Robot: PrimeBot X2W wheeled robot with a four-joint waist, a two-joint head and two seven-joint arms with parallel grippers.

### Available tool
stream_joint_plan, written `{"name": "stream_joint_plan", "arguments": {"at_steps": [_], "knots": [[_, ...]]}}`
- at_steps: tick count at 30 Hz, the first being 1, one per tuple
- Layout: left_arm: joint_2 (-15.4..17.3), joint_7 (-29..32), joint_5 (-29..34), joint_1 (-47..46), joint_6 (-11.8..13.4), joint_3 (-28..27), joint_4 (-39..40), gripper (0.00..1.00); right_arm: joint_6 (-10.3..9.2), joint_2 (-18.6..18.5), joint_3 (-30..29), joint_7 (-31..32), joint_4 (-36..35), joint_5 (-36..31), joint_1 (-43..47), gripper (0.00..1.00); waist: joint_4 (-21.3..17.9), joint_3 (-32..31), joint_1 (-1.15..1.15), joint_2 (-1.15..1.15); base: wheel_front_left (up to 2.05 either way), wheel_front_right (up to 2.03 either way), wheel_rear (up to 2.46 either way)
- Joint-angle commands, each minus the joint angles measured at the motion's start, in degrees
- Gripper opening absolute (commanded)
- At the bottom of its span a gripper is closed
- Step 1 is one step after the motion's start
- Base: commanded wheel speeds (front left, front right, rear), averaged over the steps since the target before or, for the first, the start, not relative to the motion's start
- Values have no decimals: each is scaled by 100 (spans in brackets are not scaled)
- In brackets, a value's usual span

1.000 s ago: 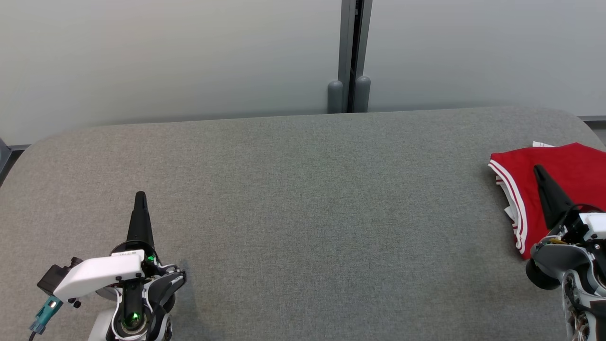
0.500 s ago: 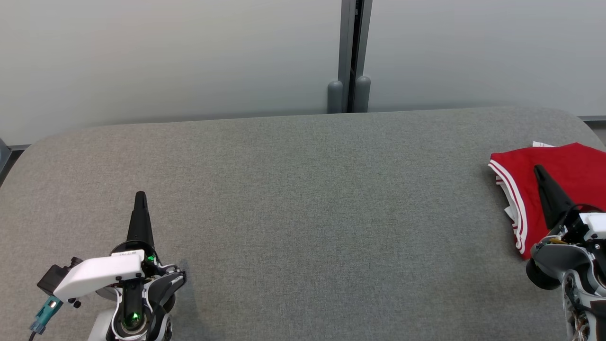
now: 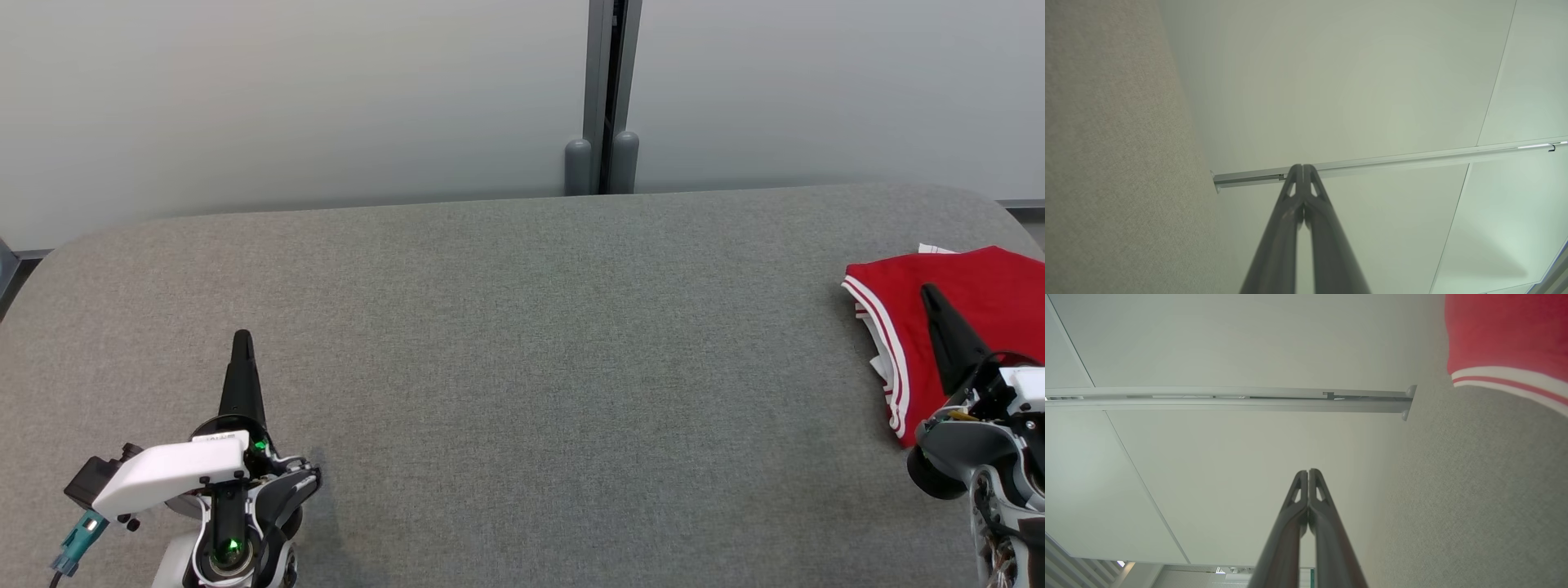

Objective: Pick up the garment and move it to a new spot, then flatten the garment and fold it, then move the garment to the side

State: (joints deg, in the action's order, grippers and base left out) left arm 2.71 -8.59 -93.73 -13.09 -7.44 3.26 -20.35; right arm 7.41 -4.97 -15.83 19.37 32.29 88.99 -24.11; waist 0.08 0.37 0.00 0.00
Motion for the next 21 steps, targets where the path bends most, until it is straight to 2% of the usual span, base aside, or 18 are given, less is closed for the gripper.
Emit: {"name": "stream_joint_plan", "arguments": {"at_steps": [1,21], "knots": [[14,7,-26,-40,-23,-12,7,0,14,-36,14,-4,0,17,4,0,0,0,0,0,0,0,0],[14,6,-28,-40,-23,-9,9,0,14,-40,23,-9,0,20,6,0,0,0,0,0,0,0,0]]}}
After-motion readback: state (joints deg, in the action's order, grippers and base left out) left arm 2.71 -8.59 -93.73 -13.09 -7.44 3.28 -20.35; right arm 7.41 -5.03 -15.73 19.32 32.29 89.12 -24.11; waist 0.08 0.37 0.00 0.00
